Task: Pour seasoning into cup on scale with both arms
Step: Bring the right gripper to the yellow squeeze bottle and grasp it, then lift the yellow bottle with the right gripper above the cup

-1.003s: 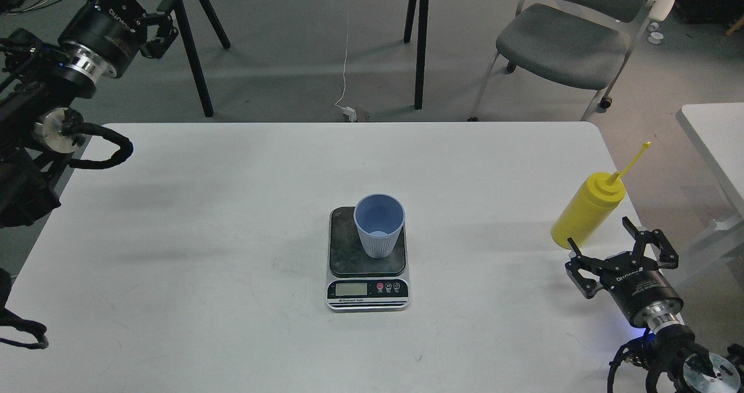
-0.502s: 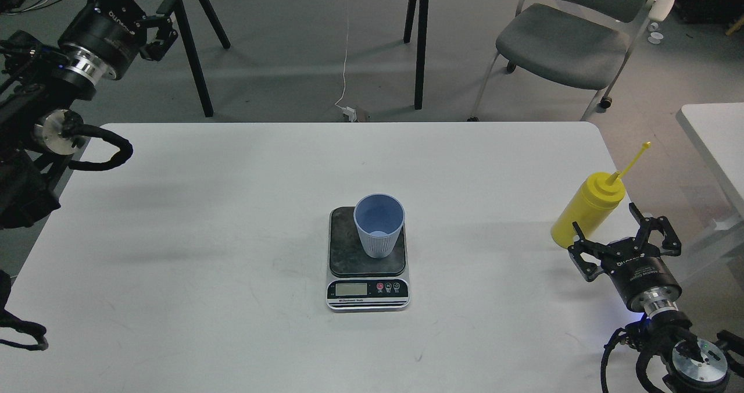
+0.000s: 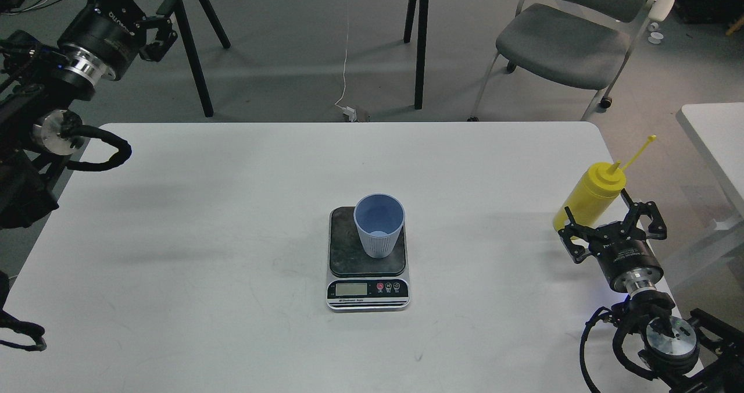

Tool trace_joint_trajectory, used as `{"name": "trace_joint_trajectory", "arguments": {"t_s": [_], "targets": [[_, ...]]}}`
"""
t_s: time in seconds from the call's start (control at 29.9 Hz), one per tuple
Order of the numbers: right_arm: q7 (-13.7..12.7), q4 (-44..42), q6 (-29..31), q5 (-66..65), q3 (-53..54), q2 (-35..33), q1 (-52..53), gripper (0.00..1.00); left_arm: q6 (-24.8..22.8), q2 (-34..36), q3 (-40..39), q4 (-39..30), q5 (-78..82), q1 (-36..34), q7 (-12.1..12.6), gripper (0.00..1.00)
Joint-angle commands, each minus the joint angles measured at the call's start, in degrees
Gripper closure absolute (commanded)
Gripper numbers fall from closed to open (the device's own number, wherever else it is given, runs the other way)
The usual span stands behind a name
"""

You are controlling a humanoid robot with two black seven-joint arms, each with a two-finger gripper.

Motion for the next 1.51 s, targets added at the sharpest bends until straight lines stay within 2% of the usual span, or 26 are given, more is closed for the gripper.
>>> {"name": "trace_joint_trajectory", "arguments": {"t_s": [0.0,0.17,0.23,0.33,0.4,0.64,0.7,0.9,0.97,1.07,1.1,1.2,1.27,1.47], "targets": [[0.01,-1.38,0.00,-0.72,-0.01,1.96,1.50,0.00,0.00,0.62,0.11,0.00,0.03,0.00,0.00,0.06],[0.79,-3.14,0.00,-1.60,0.26,3.20,2.03,0.04,0.00,1.50,0.20,0.00,0.03,0.00,0.00,0.06],[1.06,-4.28,0.00,-1.60,0.08,3.46,2.73,0.12,0.00,1.50,0.20,0.00,0.11,0.00,0.00,0.06],[1.32,-5.16,0.00,-2.47,0.17,4.34,3.09,0.29,0.00,1.59,0.37,0.00,0.11,0.00,0.00,0.06],[1.94,-5.95,0.00,-4.05,0.52,4.87,3.09,0.35,0.00,1.50,0.46,-0.09,0.11,-0.09,0.00,0.06],[3.34,-6.31,0.00,-6.08,0.52,5.05,3.09,0.40,0.00,0.89,0.46,-0.09,0.11,-0.09,0.00,0.06],[3.70,-6.40,0.00,-6.61,0.69,5.13,3.09,0.45,0.00,0.80,0.46,0.00,0.11,-0.09,0.00,0.06],[3.61,-6.22,0.00,-8.71,0.52,4.43,5.98,0.46,0.00,1.24,0.55,-0.09,0.11,-0.26,0.00,0.06],[3.43,-6.22,0.00,-16.32,0.26,2.94,10.45,0.46,0.00,1.24,0.55,-0.09,0.11,-0.53,0.00,0.06],[2.73,-3.16,0.00,-35.64,-0.70,-1.10,20.11,0.46,0.00,1.24,0.29,-0.09,0.11,-0.70,0.00,0.06],[1.95,-1.84,0.00,-43.18,-1.93,-1.89,23.53,0.45,0.00,1.06,0.29,-0.09,0.11,-0.70,0.00,0.06],[-2.53,-0.07,0.00,-59.48,-7.72,-2.16,33.20,0.45,0.00,0.71,0.02,-0.09,0.03,-0.79,0.00,0.06],[-3.68,1.33,0.00,-63.28,-11.42,-1.99,37.96,0.45,0.00,0.36,-0.15,-0.09,0.11,-0.88,0.00,0.06],[-4.04,2.22,0.00,-79.62,-26.00,-1.28,51.67,0.45,0.00,-0.61,-0.33,-0.09,0.03,-0.97,0.00,0.06]]}}
